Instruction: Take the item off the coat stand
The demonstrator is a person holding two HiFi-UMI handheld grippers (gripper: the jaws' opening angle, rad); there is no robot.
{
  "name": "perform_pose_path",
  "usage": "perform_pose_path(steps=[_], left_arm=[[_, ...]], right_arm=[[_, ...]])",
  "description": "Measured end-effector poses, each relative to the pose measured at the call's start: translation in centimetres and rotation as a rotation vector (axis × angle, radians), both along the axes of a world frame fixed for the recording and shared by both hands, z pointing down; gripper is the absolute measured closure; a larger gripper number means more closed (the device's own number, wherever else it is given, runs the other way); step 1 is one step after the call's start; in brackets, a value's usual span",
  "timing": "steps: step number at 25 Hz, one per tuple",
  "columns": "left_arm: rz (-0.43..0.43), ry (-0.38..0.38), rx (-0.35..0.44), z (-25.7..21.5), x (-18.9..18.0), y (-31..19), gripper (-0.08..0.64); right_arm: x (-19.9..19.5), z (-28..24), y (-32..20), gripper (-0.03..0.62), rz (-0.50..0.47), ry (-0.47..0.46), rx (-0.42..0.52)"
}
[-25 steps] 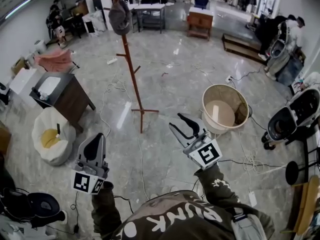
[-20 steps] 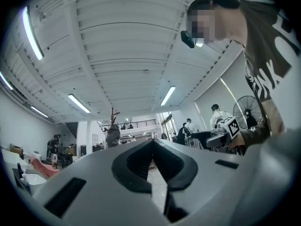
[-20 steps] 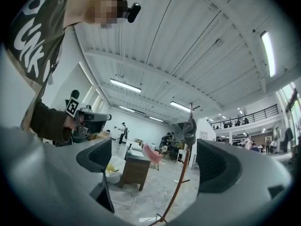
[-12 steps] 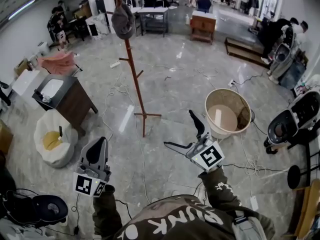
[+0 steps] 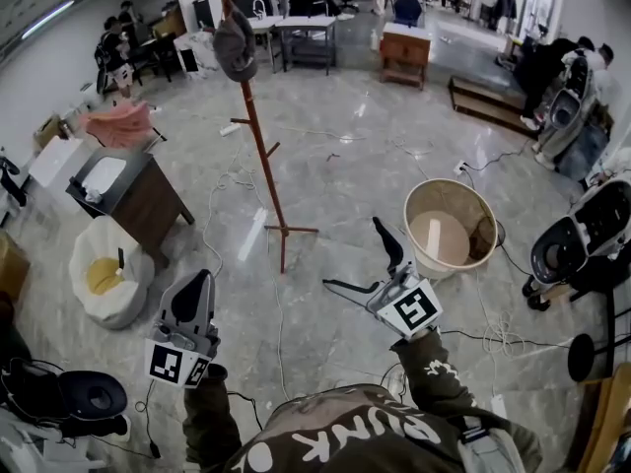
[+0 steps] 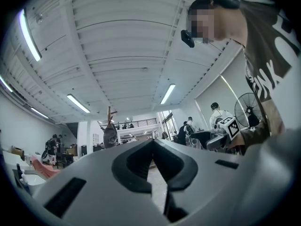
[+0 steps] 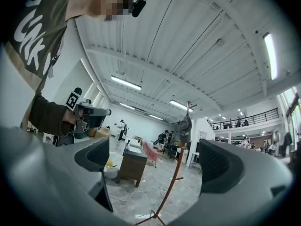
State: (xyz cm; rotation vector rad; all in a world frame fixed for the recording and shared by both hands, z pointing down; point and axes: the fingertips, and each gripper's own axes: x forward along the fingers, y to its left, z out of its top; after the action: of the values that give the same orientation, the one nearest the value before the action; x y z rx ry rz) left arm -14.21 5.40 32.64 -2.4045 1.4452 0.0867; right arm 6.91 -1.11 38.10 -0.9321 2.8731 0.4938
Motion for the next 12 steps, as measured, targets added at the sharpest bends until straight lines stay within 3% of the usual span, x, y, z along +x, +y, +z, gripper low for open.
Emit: perform_pose_path(steps=[6, 12], left_arm=[[-0.001, -0.006, -0.023, 1.3, 3.3, -0.3, 0.557], [-0.005, -0.011, -0.047, 1.9, 3.6, -2.5, 0.557]], right_arm=[[3.1, 1.5, -1.0, 0.012, -0.010, -0.004, -0.035], [3.1, 2.0, -3.1, 0.012, -0.017, -0.007, -0.052]])
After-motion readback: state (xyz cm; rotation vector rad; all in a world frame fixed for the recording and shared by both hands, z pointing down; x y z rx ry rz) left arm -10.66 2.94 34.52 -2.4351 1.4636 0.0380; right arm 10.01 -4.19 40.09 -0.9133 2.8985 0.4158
